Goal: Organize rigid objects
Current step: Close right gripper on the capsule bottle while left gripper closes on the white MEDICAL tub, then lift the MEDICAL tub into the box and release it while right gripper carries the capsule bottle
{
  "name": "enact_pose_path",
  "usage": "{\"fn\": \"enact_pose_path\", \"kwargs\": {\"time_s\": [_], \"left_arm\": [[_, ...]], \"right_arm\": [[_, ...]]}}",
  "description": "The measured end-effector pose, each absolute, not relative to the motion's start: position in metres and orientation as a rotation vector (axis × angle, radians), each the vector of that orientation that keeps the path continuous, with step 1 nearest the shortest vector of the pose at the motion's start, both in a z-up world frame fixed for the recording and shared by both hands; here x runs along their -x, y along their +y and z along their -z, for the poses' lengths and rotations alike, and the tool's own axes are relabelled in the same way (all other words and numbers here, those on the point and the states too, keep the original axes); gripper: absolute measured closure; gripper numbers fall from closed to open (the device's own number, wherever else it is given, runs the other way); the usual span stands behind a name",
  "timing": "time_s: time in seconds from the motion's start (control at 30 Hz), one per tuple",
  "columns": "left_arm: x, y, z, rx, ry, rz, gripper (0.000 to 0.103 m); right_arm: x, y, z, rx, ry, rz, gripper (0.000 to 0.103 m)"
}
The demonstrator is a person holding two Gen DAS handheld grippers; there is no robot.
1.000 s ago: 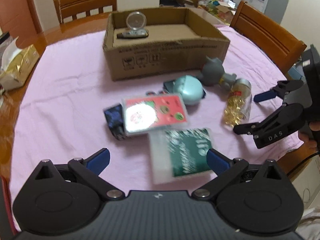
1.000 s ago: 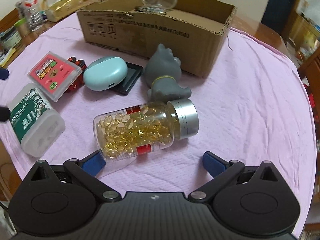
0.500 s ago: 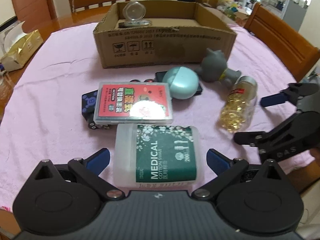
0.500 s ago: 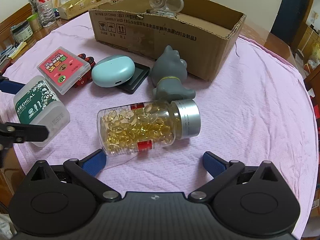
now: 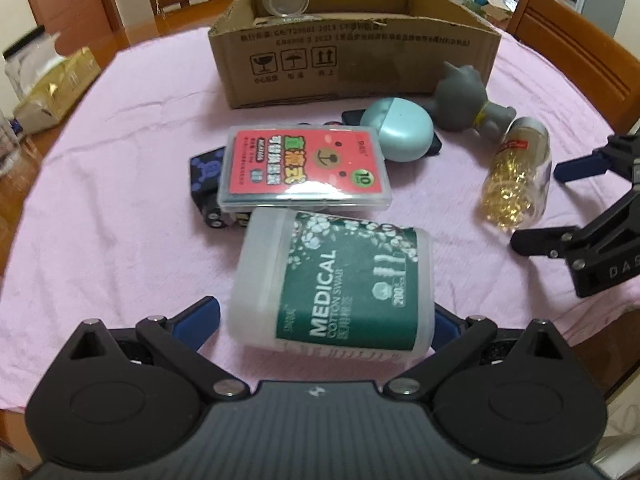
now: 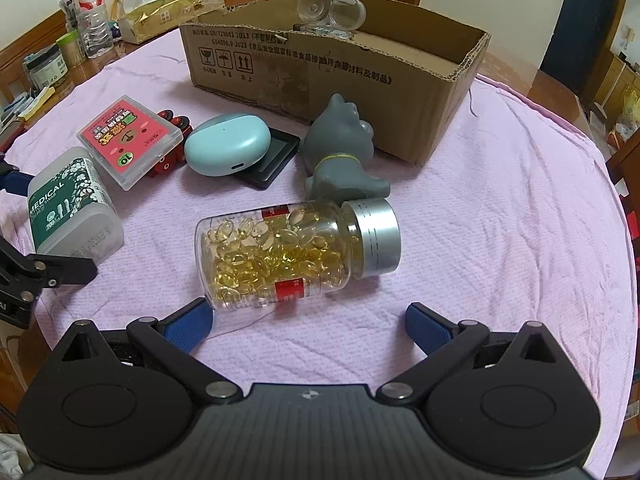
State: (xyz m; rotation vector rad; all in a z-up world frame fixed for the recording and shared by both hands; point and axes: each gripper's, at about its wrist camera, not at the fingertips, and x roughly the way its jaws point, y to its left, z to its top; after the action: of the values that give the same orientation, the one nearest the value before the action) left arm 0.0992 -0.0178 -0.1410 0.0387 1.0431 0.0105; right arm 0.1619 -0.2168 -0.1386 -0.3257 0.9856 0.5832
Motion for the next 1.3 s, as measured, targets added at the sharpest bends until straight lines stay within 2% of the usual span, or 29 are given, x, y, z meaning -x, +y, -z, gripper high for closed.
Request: {"fn": "enact_pose_path", "kwargs": {"time_s": [0.17, 0.33, 1.03, 1.2, 1.3], "left_arm": [[-0.102, -0.016, 0.143, -0.017, 1.040, -0.003, 0.002], [-0.101, -0.016, 0.139, -0.010, 1.038, 0.007, 0.011], [-0.107, -0.028, 0.124, -0.068, 0.999, 0.019, 0.019], [-0.109, -0.027, 0.124, -0.067, 1.002, 0.026, 0.019], [-0.110, -0.026, 0.125, -0.066, 1.003, 0.032, 0.020]], "right_arm": [[-0.166, -0.215, 0.137, 0.331, 1.015, -0.570, 0.000], [-0.170, -0.219, 0.131, 0.332, 1.010, -0.604, 0.000], [-0.182, -0.186, 0.121, 0.460, 0.954, -0.671, 0.000], [-0.184, -0.184, 0.121, 0.476, 0.963, -0.645, 0.006], [-0.186, -0.183, 0.121, 0.476, 0.979, -0.640, 0.007]]}}
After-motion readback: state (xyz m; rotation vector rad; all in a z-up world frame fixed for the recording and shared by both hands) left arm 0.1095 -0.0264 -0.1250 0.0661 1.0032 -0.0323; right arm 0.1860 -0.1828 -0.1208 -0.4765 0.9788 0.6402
